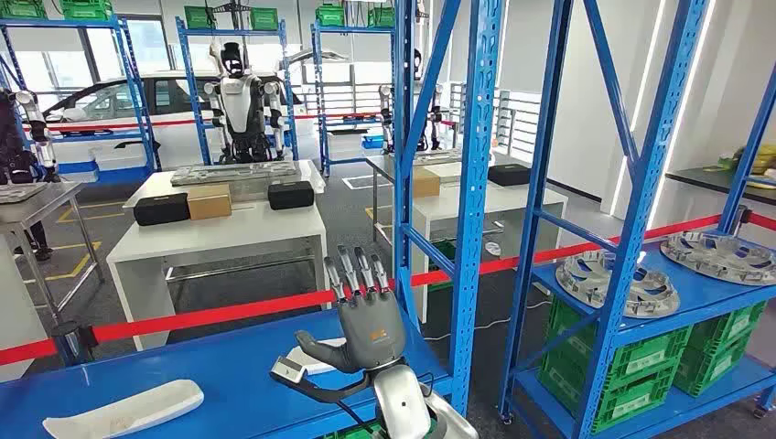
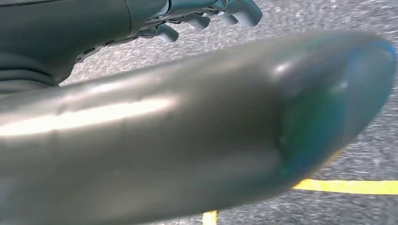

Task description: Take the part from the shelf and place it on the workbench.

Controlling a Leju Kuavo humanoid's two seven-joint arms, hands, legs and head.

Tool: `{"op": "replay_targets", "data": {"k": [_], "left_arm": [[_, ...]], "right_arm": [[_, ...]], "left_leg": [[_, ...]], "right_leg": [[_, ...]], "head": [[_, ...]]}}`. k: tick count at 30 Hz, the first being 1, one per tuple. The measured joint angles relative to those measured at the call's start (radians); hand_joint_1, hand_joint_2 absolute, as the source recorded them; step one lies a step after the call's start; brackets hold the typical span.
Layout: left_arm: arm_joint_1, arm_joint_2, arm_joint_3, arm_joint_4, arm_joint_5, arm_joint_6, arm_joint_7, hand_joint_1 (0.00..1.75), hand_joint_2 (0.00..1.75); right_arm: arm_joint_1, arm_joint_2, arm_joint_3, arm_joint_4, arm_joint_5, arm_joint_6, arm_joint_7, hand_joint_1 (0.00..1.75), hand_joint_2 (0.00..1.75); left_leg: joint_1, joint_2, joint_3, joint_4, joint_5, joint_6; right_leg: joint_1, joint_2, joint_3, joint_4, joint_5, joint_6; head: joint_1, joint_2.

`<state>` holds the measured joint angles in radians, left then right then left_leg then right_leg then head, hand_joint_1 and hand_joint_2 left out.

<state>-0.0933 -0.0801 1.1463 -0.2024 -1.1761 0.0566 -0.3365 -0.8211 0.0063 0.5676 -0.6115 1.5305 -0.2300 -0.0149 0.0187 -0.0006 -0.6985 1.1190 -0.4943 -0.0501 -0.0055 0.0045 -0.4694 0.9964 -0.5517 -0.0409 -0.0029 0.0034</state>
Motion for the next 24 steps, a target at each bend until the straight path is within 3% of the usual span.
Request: {"op": "replay_targets", "data": {"k": [1, 4, 6, 7, 10, 12, 14, 15, 16, 18, 19, 20, 22, 23, 24], "left_arm": [[0.002, 0.000, 0.000, 0.000, 0.000, 0.000, 0.000, 0.00, 0.00], [0.003, 0.000, 0.000, 0.001, 0.000, -0.001, 0.001, 0.00, 0.00], [0.002, -0.001, 0.000, 0.001, 0.000, -0.001, 0.001, 0.00, 0.00], [0.002, -0.002, 0.000, 0.001, 0.000, -0.001, 0.000, 0.00, 0.00], [0.001, -0.003, 0.000, 0.001, 0.000, -0.001, -0.001, 0.00, 0.00], [0.002, -0.002, 0.000, 0.001, 0.000, -0.001, -0.001, 0.00, 0.00], [0.003, -0.002, 0.000, 0.001, 0.000, -0.001, -0.001, 0.00, 0.00], [0.003, -0.002, 0.000, 0.001, 0.000, -0.001, -0.001, 0.00, 0.00], [0.004, -0.002, 0.000, 0.001, 0.000, -0.001, -0.001, 0.00, 0.00], [0.004, -0.003, 0.000, 0.002, 0.000, -0.001, -0.001, 0.00, 0.00], [0.004, -0.004, 0.000, 0.002, 0.000, -0.001, -0.001, 0.00, 0.00], [0.004, -0.004, 0.000, 0.002, 0.000, -0.001, -0.001, 0.00, 0.00], [0.002, -0.004, 0.001, 0.001, 0.000, -0.001, -0.001, 0.00, 0.00], [0.001, -0.005, 0.001, 0.001, 0.000, -0.001, -0.001, 0.00, 0.00], [-0.002, -0.005, 0.001, 0.001, 0.000, -0.001, -0.001, 0.00, 0.00]], "right_arm": [[0.000, 0.000, 0.000, 0.000, 0.000, 0.000, 0.000, 0.00, 0.00], [-0.002, 0.003, 0.000, 0.000, 0.000, 0.002, 0.000, 0.00, 0.00], [-0.004, 0.004, 0.000, -0.001, 0.000, 0.002, 0.000, 0.00, 0.00], [-0.004, 0.004, 0.000, -0.001, 0.000, 0.001, 0.000, 0.00, 0.00], [-0.006, 0.004, 0.000, -0.002, 0.000, 0.000, 0.000, 0.00, 0.00], [-0.001, 0.004, 0.000, -0.002, 0.000, 0.000, 0.000, 0.00, 0.00], [0.004, 0.002, 0.000, -0.001, 0.000, 0.001, 0.000, 0.00, 0.00], [0.005, 0.002, 0.000, -0.001, 0.000, 0.001, 0.000, 0.00, 0.00], [0.005, 0.001, 0.000, -0.001, 0.000, 0.002, 0.001, 0.00, 0.00], [0.008, -0.002, 0.000, 0.000, 0.000, 0.004, 0.004, 0.00, 0.00], [0.010, -0.004, -0.001, 0.000, 0.000, 0.007, 0.008, 0.00, 0.00], [0.011, -0.005, -0.001, -0.001, 0.000, 0.009, 0.012, 0.00, 0.00], [0.006, -0.006, -0.005, -0.007, 0.000, 0.013, 0.025, 0.00, 0.00], [0.002, -0.006, -0.009, -0.011, 0.000, 0.015, 0.031, 0.00, 0.00], [-0.002, -0.006, -0.013, -0.014, 0.000, 0.016, 0.036, 0.00, 0.00]], "left_leg": [[0.001, 0.005, 0.003, -0.035, 0.046, 0.000], [-0.002, 0.013, 0.020, -0.100, 0.111, 0.019], [-0.001, 0.006, 0.038, -0.101, 0.094, 0.037], [0.000, 0.003, 0.050, -0.102, 0.086, 0.044], [0.001, -0.001, 0.085, -0.104, 0.058, 0.058], [0.001, -0.004, 0.105, -0.104, 0.039, 0.060], [0.000, -0.008, 0.134, -0.104, 0.014, 0.059], [0.000, -0.010, 0.152, -0.104, 0.000, 0.057], [0.000, -0.012, 0.170, -0.104, -0.014, 0.055], [-0.001, -0.013, 0.200, -0.105, -0.042, 0.049], [-0.001, -0.015, 0.210, -0.107, -0.055, 0.043], [0.000, -0.016, 0.224, -0.107, -0.062, 0.036], [0.001, -0.017, 0.235, -0.092, -0.057, 0.019], [0.002, -0.015, 0.229, -0.065, -0.045, 0.012], [0.001, -0.012, 0.203, -0.023, -0.031, 0.007]], "right_leg": [[0.001, 0.000, 0.006, 0.002, -0.008, 0.004], [0.005, 0.001, 0.028, -0.005, -0.033, 0.021], [0.006, 0.000, 0.038, 0.005, -0.031, 0.032], [0.005, 0.000, 0.029, 0.038, -0.022, 0.036], [0.002, -0.001, -0.074, 0.202, -0.025, 0.046], [0.001, -0.001, -0.149, 0.281, -0.076, 0.050], [0.001, -0.001, -0.208, 0.296, -0.121, 0.051], [0.001, -0.001, -0.221, 0.267, -0.115, 0.049], [0.001, -0.001, -0.222, 0.211, -0.077, 0.045], [0.006, -0.004, -0.210, 0.089, 0.056, 0.033], [0.011, -0.005, -0.201, 0.051, 0.106, 0.028], [0.015, -0.004, -0.194, 0.033, 0.131, 0.023], [0.016, -0.001, -0.170, 0.026, 0.121, 0.011], [0.014, 0.001, -0.156, 0.020, 0.117, 0.004], [0.011, 0.002, -0.142, 0.016, 0.111, -0.003]], "head": [[-0.002, 0.000], [-0.003, 0.000], [0.002, 0.000], [0.004, 0.000], [0.008, 0.000], [0.009, 0.000], [0.009, 0.000], [0.010, 0.000], [0.010, 0.000], [0.009, 0.000], [0.008, 0.000], [0.008, 0.000], [0.007, 0.000], [0.007, 0.000], [0.006, 0.000]]}}
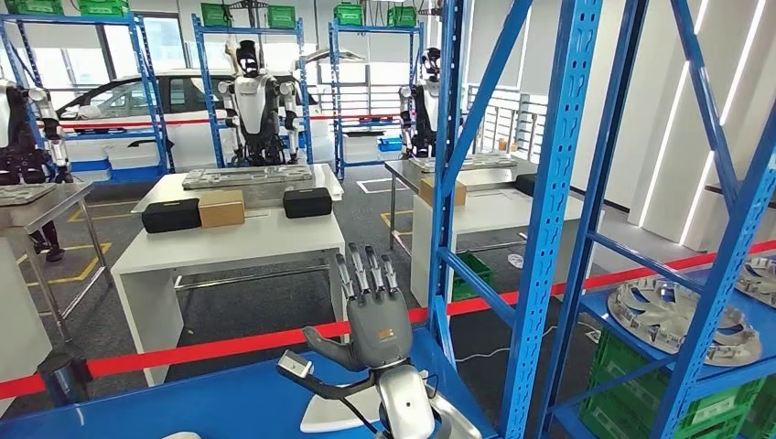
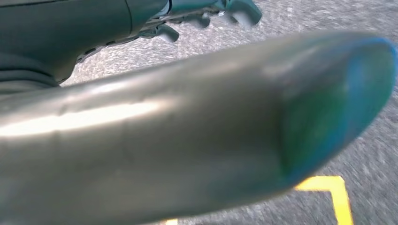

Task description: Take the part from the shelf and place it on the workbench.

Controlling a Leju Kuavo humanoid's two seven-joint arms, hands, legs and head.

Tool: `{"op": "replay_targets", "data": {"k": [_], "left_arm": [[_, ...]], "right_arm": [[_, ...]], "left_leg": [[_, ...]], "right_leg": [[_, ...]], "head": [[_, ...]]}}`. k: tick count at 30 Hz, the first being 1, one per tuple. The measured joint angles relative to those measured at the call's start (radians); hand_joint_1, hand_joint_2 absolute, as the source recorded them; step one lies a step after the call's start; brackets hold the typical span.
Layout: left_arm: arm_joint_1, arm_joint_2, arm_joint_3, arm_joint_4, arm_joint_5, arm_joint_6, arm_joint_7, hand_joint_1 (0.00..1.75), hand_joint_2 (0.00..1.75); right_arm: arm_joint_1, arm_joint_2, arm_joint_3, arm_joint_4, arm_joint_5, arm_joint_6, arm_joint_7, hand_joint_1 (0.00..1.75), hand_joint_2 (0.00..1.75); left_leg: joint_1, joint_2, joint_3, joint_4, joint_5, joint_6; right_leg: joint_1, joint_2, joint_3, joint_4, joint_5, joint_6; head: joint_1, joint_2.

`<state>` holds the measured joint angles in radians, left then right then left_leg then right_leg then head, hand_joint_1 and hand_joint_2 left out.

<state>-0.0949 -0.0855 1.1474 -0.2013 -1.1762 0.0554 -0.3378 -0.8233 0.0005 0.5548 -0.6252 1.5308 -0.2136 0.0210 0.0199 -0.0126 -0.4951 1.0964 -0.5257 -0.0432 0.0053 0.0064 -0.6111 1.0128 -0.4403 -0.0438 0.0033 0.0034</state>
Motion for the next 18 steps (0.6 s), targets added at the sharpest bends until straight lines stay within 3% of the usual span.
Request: {"op": "replay_targets", "data": {"k": [2, 4, 6, 7, 8, 9, 10, 11, 12, 15, 16, 18], "left_arm": [[-0.005, -0.001, 0.000, 0.000, -0.001, 0.000, 0.000, 0.00, 0.00], [-0.003, 0.001, 0.000, 0.000, -0.003, -0.001, 0.002, 0.00, 0.00], [0.001, 0.002, 0.000, 0.000, -0.005, -0.001, 0.006, 0.00, 0.00], [0.002, 0.002, 0.000, 0.000, -0.005, -0.001, 0.007, 0.00, 0.00], [0.002, 0.002, 0.000, 0.000, -0.006, -0.001, 0.009, 0.00, 0.00], [0.002, 0.002, 0.000, 0.000, -0.006, 0.001, 0.010, 0.00, 0.00], [0.002, 0.002, 0.000, 0.000, -0.006, 0.003, 0.011, 0.00, 0.00], [0.001, 0.001, 0.000, 0.000, -0.006, 0.006, 0.012, 0.00, 0.00], [-0.001, 0.000, 0.000, 0.000, -0.005, 0.011, 0.014, 0.00, 0.00], [-0.015, -0.006, 0.000, 0.000, 0.000, 0.025, 0.025, 0.00, 0.00], [-0.019, -0.007, 0.000, 0.000, 0.001, 0.026, 0.028, 0.00, 0.00], [-0.023, -0.008, 0.000, 0.000, 0.002, 0.027, 0.032, 0.00, 0.00]], "right_arm": [[0.001, 0.000, -0.006, -0.002, -0.001, 0.008, 0.007, 0.00, 0.00], [0.008, -0.002, -0.012, 0.001, -0.009, 0.030, 0.005, 0.00, 0.00], [0.012, -0.003, -0.029, 0.018, -0.038, 0.066, -0.019, 0.00, 0.00], [0.011, -0.004, -0.043, 0.032, -0.062, 0.082, -0.041, 0.00, 0.00], [0.010, -0.005, -0.059, 0.047, -0.090, 0.094, -0.069, 0.00, 0.00], [0.009, -0.005, -0.075, 0.064, -0.121, 0.103, -0.105, 0.00, 0.00], [0.008, -0.006, -0.093, 0.079, -0.152, 0.113, -0.145, 0.00, 0.00], [0.007, -0.006, -0.109, 0.093, -0.178, 0.123, -0.184, 0.00, 0.00], [0.006, -0.007, -0.124, 0.106, -0.198, 0.131, -0.214, 0.00, 0.00], [0.001, -0.009, -0.156, 0.137, -0.222, 0.150, -0.257, 0.00, 0.00], [-0.001, -0.009, -0.163, 0.147, -0.230, 0.160, -0.270, 0.00, 0.00], [0.002, -0.009, -0.171, 0.168, -0.250, 0.186, -0.304, 0.00, 0.00]], "left_leg": [[0.000, 0.005, -0.080, 0.112, -0.001, -0.004], [-0.001, 0.006, -0.168, 0.191, -0.070, -0.003], [-0.001, 0.006, -0.219, 0.180, -0.132, 0.001], [-0.001, 0.007, -0.228, 0.139, -0.118, 0.004], [-0.001, 0.007, -0.228, 0.082, -0.062, 0.006], [-0.002, 0.008, -0.229, 0.016, 0.016, 0.008], [-0.003, 0.008, -0.225, -0.031, 0.089, 0.010], [-0.004, 0.008, -0.222, -0.059, 0.142, 0.013], [-0.005, 0.008, -0.221, -0.068, 0.163, 0.015], [-0.001, 0.005, -0.209, -0.061, 0.159, 0.033], [0.000, 0.005, -0.205, -0.062, 0.154, 0.040], [0.000, 0.005, -0.199, -0.062, 0.143, 0.048]], "right_leg": [[-0.003, 0.001, 0.027, -0.005, -0.016, -0.008], [-0.003, 0.004, 0.053, -0.007, -0.039, -0.012], [-0.003, 0.008, 0.086, -0.007, -0.063, -0.012], [-0.003, 0.009, 0.103, -0.007, -0.076, -0.010], [-0.003, 0.009, 0.118, -0.007, -0.090, -0.007], [-0.002, 0.010, 0.131, -0.004, -0.104, -0.004], [0.001, 0.012, 0.139, -0.001, -0.119, 0.002], [0.003, 0.014, 0.144, 0.001, -0.134, 0.008], [0.006, 0.016, 0.149, 0.002, -0.147, 0.013], [0.004, 0.012, 0.155, 0.016, -0.178, 0.030], [0.002, 0.009, 0.137, 0.053, -0.197, 0.037], [-0.002, 0.003, 0.056, 0.182, -0.248, 0.047]], "head": [[-0.003, 0.000], [-0.004, 0.000], [-0.005, 0.000], [-0.006, 0.000], [-0.006, 0.000], [-0.007, 0.000], [-0.008, 0.000], [-0.008, 0.000], [-0.007, 0.000], [-0.004, 0.000], [-0.002, 0.000], [0.001, 0.000]]}}
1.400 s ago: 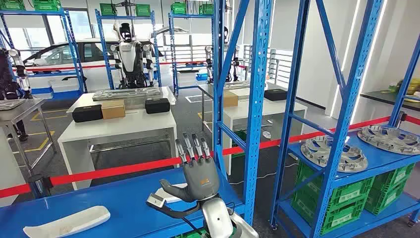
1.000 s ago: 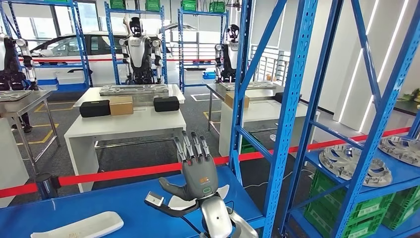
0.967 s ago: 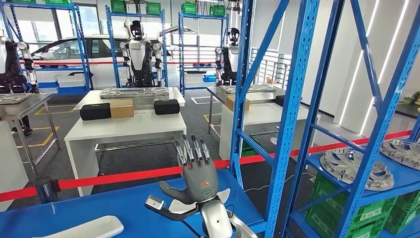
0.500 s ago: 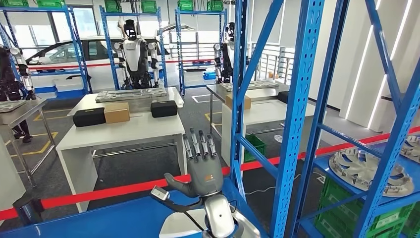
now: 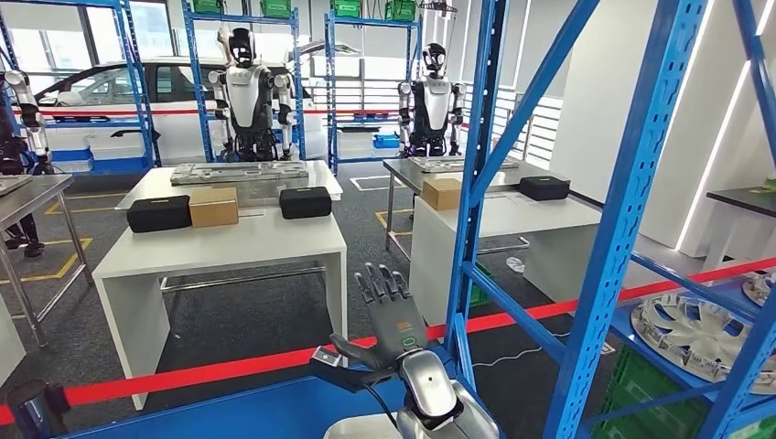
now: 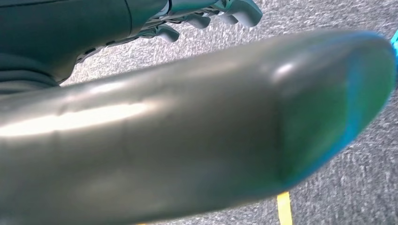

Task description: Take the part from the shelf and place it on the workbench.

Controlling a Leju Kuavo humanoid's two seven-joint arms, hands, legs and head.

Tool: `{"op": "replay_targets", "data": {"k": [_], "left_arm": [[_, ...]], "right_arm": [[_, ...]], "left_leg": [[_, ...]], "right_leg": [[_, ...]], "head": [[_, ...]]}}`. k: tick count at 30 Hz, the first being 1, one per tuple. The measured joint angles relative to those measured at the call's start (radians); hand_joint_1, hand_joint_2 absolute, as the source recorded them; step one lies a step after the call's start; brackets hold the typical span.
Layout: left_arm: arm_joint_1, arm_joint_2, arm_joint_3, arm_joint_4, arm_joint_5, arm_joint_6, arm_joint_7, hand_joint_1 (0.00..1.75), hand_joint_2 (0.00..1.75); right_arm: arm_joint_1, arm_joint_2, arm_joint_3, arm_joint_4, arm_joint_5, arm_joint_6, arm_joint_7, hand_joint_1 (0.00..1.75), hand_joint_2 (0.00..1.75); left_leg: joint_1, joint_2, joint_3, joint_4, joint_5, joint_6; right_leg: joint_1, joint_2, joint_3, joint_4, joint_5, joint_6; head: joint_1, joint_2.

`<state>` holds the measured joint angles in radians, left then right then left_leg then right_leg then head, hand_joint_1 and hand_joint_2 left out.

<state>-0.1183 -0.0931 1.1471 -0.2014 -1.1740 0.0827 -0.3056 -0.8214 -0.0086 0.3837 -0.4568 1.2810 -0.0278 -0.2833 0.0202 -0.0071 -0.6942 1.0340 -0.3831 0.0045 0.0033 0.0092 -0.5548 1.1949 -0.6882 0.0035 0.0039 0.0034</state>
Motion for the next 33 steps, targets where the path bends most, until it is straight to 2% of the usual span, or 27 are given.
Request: {"op": "replay_targets", "data": {"k": [1, 2, 3, 4, 6, 7, 8, 11, 14, 21, 24, 28, 33], "left_arm": [[-0.001, 0.000, 0.000, 0.000, 0.000, 0.000, 0.001, 0.00, 0.00], [-0.002, 0.000, 0.000, 0.000, 0.001, 0.000, 0.002, 0.00, 0.00], [-0.003, -0.001, 0.000, 0.000, 0.002, 0.000, 0.003, 0.00, 0.00], [-0.003, -0.001, 0.000, 0.000, 0.005, 0.000, 0.004, 0.00, 0.00], [-0.003, -0.005, 0.000, 0.000, 0.010, 0.000, 0.005, 0.00, 0.00], [-0.005, -0.006, 0.000, 0.000, 0.011, 0.000, 0.006, 0.00, 0.00], [-0.006, -0.007, 0.000, 0.000, 0.014, 0.001, 0.006, 0.00, 0.00], [-0.005, -0.007, 0.000, 0.000, 0.021, 0.009, 0.008, 0.00, 0.00], [-0.006, -0.010, 0.000, 0.001, 0.023, 0.021, 0.009, 0.00, 0.00], [-0.005, -0.013, 0.000, 0.001, 0.034, 0.039, 0.018, 0.00, 0.00], [-0.007, -0.017, 0.000, 0.001, 0.039, 0.056, 0.029, 0.00, 0.00], [-0.008, -0.021, 0.000, 0.001, 0.040, 0.066, 0.034, 0.00, 0.00], [-0.009, -0.022, 0.000, 0.001, 0.045, 0.071, 0.047, 0.00, 0.00]], "right_arm": [[0.004, 0.000, -0.004, 0.012, -0.015, 0.017, -0.024, 0.00, 0.00], [0.007, 0.000, -0.008, 0.022, -0.028, 0.033, -0.046, 0.00, 0.00], [0.010, 0.000, -0.010, 0.032, -0.040, 0.050, -0.068, 0.00, 0.00], [0.012, 0.000, -0.012, 0.041, -0.049, 0.063, -0.086, 0.00, 0.00], [0.012, 0.001, -0.012, 0.054, -0.057, 0.079, -0.107, 0.00, 0.00], [0.012, 0.002, -0.012, 0.060, -0.058, 0.083, -0.111, 0.00, 0.00], [0.013, 0.005, -0.012, 0.065, -0.058, 0.086, -0.113, 0.00, 0.00], [0.017, 0.015, -0.012, 0.079, -0.055, 0.089, -0.112, 0.00, 0.00], [0.026, 0.025, -0.012, 0.088, -0.047, 0.074, -0.120, 0.00, 0.00], [0.036, 0.057, 0.015, 0.093, 0.010, -0.053, -0.105, 0.00, 0.00], [0.035, 0.082, 0.039, 0.093, 0.027, -0.077, -0.091, 0.00, 0.00], [0.035, 0.102, 0.056, 0.092, 0.031, -0.083, -0.089, 0.00, 0.00], [0.034, 0.114, 0.069, 0.092, 0.032, -0.085, -0.095, 0.00, 0.00]], "left_leg": [[0.000, 0.000, 0.004, 0.000, -0.006, 0.001], [-0.001, -0.001, 0.008, 0.000, -0.012, 0.002], [-0.001, -0.002, 0.015, 0.001, -0.018, 0.001], [-0.001, -0.004, 0.023, 0.001, -0.024, 0.000], [-0.002, -0.007, 0.041, 0.001, -0.036, -0.006], [-0.003, -0.008, 0.046, 0.001, -0.040, -0.010], [-0.005, -0.009, 0.048, 0.001, -0.043, -0.011], [-0.008, -0.010, 0.052, -0.004, -0.045, -0.014], [-0.008, -0.009, 0.060, -0.013, -0.044, -0.017], [-0.008, -0.009, 0.065, -0.021, -0.045, -0.027], [-0.008, -0.009, 0.067, -0.021, -0.046, -0.030], [-0.008, -0.009, 0.067, -0.021, -0.047, -0.031], [-0.011, -0.009, 0.067, -0.018, -0.050, -0.027]], "right_leg": [[-0.002, -0.001, -0.050, 0.067, -0.016, 0.003], [-0.003, -0.002, -0.087, 0.106, -0.013, 0.004], [-0.004, -0.002, -0.106, 0.106, 0.013, 0.003], [-0.004, -0.003, -0.105, 0.065, 0.059, 0.000], [-0.001, -0.003, -0.066, -0.073, 0.157, -0.010], [0.001, -0.003, -0.049, -0.126, 0.186, -0.014], [0.003, -0.004, -0.038, -0.156, 0.198, -0.014], [0.004, -0.002, -0.030, -0.170, 0.199, -0.012], [0.004, 0.000, -0.028, -0.170, 0.197, -0.019], [0.005, 0.001, -0.026, -0.169, 0.192, -0.027], [0.005, 0.000, -0.026, -0.169, 0.190, -0.030], [0.005, 0.000, -0.024, -0.169, 0.188, -0.032], [0.001, 0.000, -0.022, -0.171, 0.188, -0.030]], "head": [[0.001, 0.000], [0.002, 0.000], [0.003, 0.000], [0.004, 0.000], [0.003, 0.000], [0.003, 0.000], [0.002, 0.000], [-0.001, 0.000], [-0.002, 0.000], [-0.003, 0.000], [-0.003, 0.000], [-0.004, 0.000], [-0.004, 0.000]]}}
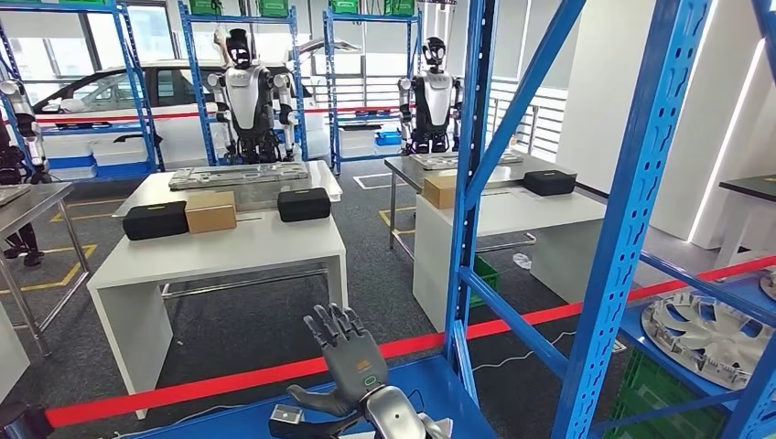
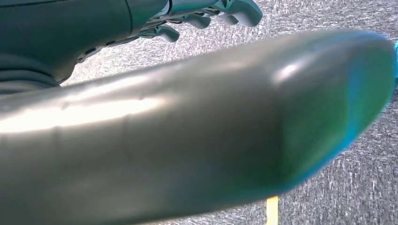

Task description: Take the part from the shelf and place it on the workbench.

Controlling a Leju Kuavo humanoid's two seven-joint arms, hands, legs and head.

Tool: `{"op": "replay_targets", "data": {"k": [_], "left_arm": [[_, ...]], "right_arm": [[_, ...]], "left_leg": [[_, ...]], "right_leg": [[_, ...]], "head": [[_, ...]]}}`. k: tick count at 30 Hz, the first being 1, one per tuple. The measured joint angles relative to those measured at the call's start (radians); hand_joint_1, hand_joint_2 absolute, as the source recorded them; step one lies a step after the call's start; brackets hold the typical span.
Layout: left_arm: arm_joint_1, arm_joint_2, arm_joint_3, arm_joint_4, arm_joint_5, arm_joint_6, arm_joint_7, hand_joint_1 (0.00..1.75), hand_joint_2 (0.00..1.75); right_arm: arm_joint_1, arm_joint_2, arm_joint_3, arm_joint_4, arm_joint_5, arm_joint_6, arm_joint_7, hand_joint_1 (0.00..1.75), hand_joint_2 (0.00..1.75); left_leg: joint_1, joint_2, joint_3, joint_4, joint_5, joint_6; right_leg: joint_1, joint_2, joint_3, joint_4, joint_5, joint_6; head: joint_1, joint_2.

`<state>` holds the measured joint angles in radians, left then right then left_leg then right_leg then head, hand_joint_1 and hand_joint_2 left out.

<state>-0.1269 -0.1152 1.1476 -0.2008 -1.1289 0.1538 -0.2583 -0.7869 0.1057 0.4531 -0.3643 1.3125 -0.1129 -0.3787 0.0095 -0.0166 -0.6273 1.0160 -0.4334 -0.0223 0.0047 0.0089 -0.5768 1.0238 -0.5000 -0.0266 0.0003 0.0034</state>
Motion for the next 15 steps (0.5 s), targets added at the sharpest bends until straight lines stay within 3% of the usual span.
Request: {"op": "replay_targets", "data": {"k": [7, 9, 11, 13, 14, 15], "left_arm": [[0.000, 0.000, 0.001, 0.000, 0.009, 0.009, 0.005, 0.00, 0.00], [0.000, -0.002, 0.001, 0.000, 0.009, 0.009, 0.004, 0.00, 0.00], [0.000, -0.005, 0.001, 0.000, 0.009, 0.010, 0.004, 0.00, 0.00], [0.000, -0.005, 0.001, 0.000, 0.008, 0.010, 0.004, 0.00, 0.00], [0.000, -0.005, 0.001, 0.000, 0.008, 0.010, 0.004, 0.00, 0.00], [0.001, -0.005, 0.001, 0.000, 0.008, 0.010, 0.004, 0.00, 0.00]], "right_arm": [[-0.003, 0.021, 0.014, -0.001, -0.009, 0.011, -0.001, 0.00, 0.00], [-0.004, 0.025, 0.018, -0.003, -0.014, 0.012, -0.003, 0.00, 0.00], [-0.007, 0.026, 0.019, -0.006, -0.016, 0.012, -0.005, 0.00, 0.00], [-0.007, 0.026, 0.020, -0.006, -0.016, 0.013, -0.005, 0.00, 0.00], [-0.004, 0.025, 0.020, -0.005, -0.016, 0.013, -0.005, 0.00, 0.00], [-0.001, 0.025, 0.020, -0.005, -0.017, 0.014, -0.004, 0.00, 0.00]], "left_leg": [[-0.006, 0.000, 0.001, 0.007, -0.009, 0.014], [0.001, 0.002, 0.008, -0.003, -0.007, 0.020], [0.010, 0.005, 0.018, -0.013, -0.005, 0.025], [0.012, 0.008, 0.021, -0.014, -0.007, 0.027], [0.013, 0.008, 0.022, -0.013, -0.009, 0.027], [0.014, 0.008, 0.023, -0.012, -0.011, 0.025]], "right_leg": [[-0.006, 0.000, 0.006, -0.003, -0.004, 0.013], [-0.004, -0.001, 0.005, 0.004, -0.012, 0.020], [-0.004, -0.002, -0.024, 0.070, -0.048, 0.028], [-0.009, -0.003, -0.094, 0.206, -0.107, 0.036], [-0.012, -0.003, -0.128, 0.264, -0.125, 0.039], [-0.016, -0.003, -0.148, 0.291, -0.124, 0.042]], "head": [[-0.001, 0.000], [0.000, 0.000], [0.002, 0.000], [0.004, 0.000], [0.005, 0.000], [0.005, 0.000]]}}
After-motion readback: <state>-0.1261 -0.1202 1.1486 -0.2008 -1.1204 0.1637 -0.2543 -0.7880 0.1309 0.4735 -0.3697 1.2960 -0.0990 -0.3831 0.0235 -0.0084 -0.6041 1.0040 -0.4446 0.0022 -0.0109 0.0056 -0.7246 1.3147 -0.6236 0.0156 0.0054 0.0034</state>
